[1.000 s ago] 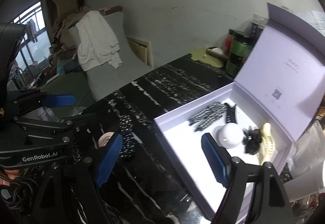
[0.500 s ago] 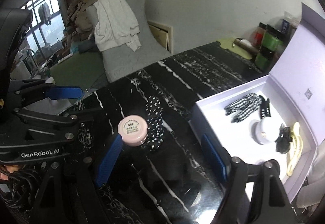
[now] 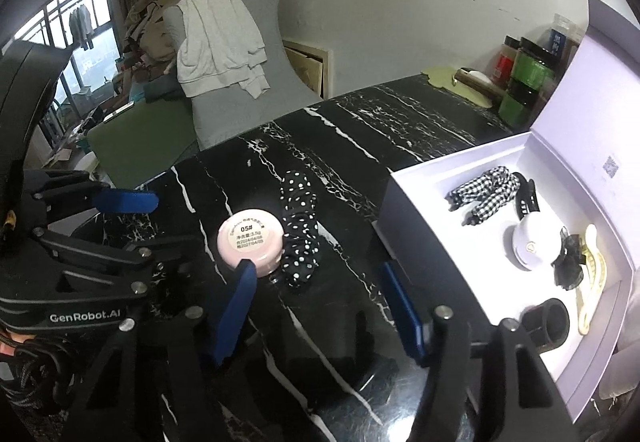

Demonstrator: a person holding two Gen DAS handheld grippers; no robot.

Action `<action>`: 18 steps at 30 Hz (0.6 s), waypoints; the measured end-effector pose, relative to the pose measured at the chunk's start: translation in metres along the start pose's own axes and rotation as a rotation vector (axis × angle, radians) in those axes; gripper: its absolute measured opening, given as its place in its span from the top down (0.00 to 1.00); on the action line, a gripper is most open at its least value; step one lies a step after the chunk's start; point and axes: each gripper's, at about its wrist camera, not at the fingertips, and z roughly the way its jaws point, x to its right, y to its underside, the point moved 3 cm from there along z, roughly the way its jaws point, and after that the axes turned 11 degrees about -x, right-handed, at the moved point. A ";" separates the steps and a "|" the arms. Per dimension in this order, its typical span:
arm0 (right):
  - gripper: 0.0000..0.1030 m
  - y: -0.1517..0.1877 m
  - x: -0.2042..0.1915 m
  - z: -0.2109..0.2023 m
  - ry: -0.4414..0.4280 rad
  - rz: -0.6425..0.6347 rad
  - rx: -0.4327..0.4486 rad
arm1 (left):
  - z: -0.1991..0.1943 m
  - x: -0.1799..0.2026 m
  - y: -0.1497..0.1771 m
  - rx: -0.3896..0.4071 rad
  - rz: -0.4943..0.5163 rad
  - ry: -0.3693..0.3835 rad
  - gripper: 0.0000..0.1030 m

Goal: Organize objects
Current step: 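Grasp the pink compact with the left gripper while the right grips the polka-dot scrunchie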

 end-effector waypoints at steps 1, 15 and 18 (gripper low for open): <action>0.38 0.000 0.000 0.002 -0.008 0.002 -0.002 | 0.001 0.000 0.001 -0.002 0.000 0.004 0.43; 0.64 -0.020 -0.001 0.033 -0.047 0.052 -0.018 | 0.006 -0.010 0.002 0.015 -0.004 0.067 0.43; 0.69 -0.022 0.001 0.036 -0.047 0.064 -0.014 | 0.006 -0.010 0.001 0.022 -0.005 0.072 0.43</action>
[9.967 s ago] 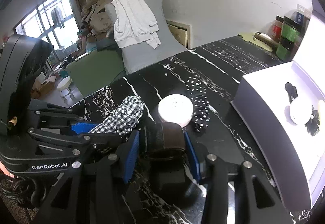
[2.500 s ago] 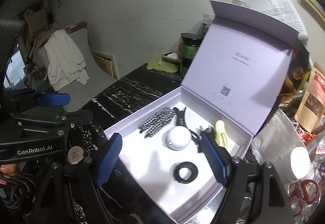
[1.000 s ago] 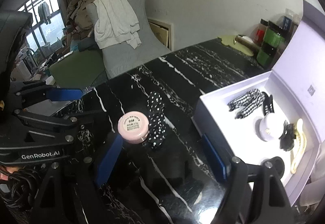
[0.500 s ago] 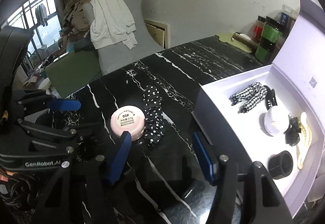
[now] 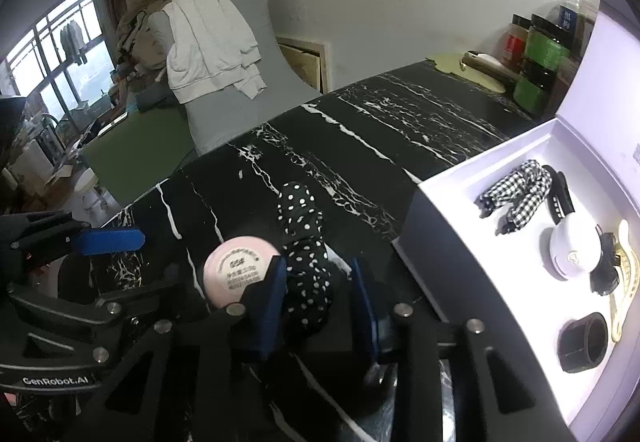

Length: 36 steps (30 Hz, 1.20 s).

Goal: Organize objects
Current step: 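Grasp the pink compact with the left gripper while the right grips the polka-dot scrunchie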

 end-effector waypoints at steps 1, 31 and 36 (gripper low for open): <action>0.72 0.000 0.001 0.001 -0.010 0.003 -0.004 | 0.000 0.001 0.000 -0.001 0.001 0.003 0.43; 0.75 0.056 0.029 -0.016 -0.066 0.110 -0.043 | 0.021 0.050 -0.014 -0.023 0.166 0.008 0.43; 0.62 0.057 0.028 -0.019 -0.023 0.097 -0.008 | 0.023 0.051 -0.020 -0.007 0.183 -0.019 0.43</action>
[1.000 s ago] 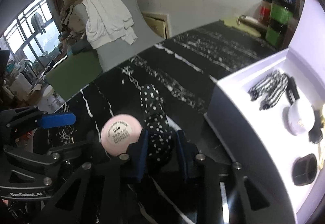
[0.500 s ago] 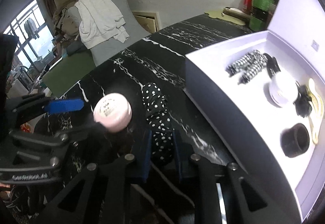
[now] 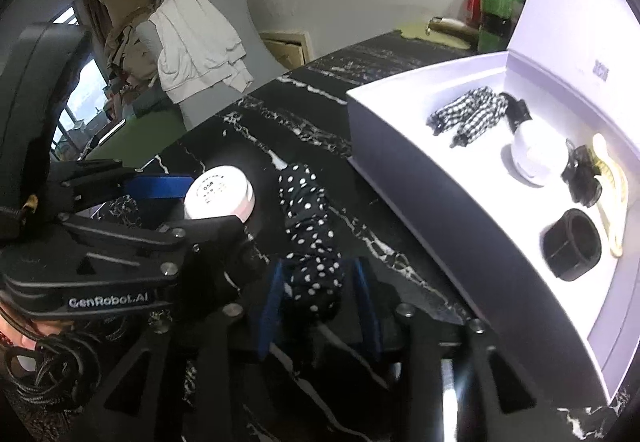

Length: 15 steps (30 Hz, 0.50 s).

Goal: Organize objects
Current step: 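Grasp the pink compact with the left gripper while the right grips the polka-dot scrunchie, then lift and carry the pink compact and polka-dot scrunchie toward the gift box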

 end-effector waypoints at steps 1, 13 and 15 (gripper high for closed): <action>0.62 0.000 0.000 -0.001 0.000 0.004 0.006 | 0.001 0.001 -0.001 -0.001 0.012 0.002 0.43; 0.61 -0.004 0.005 0.006 -0.046 0.018 0.025 | 0.010 0.004 -0.006 0.004 0.047 0.044 0.42; 0.58 -0.005 0.003 0.007 -0.043 0.010 0.026 | 0.010 0.002 -0.007 0.010 0.033 0.050 0.42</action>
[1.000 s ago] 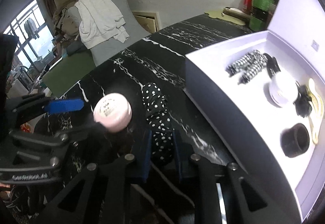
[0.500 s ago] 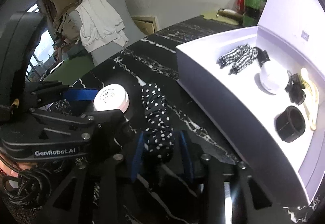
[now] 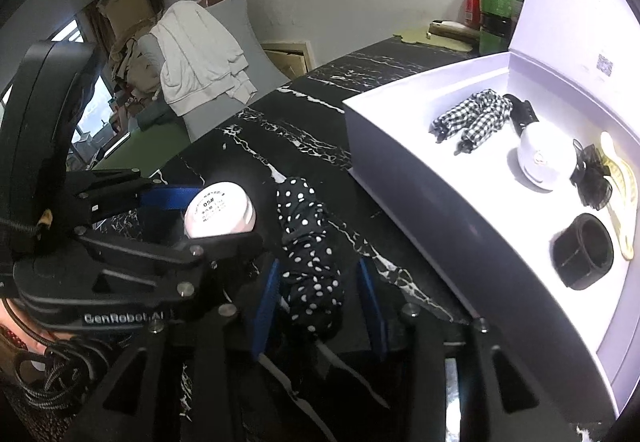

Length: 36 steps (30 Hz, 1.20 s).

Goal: Organize objects
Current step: 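Lift and carry the pink compact and polka-dot scrunchie toward the gift box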

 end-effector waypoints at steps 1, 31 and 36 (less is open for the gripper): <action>0.57 0.000 -0.001 0.000 0.002 -0.003 0.000 | 0.000 0.000 0.000 -0.002 -0.005 0.004 0.42; 0.84 -0.004 -0.046 -0.006 0.014 -0.144 0.018 | -0.040 -0.033 0.039 0.024 -0.124 -0.045 0.52; 0.84 -0.010 -0.063 0.000 0.016 -0.185 -0.007 | -0.042 -0.045 0.048 0.003 -0.140 -0.072 0.52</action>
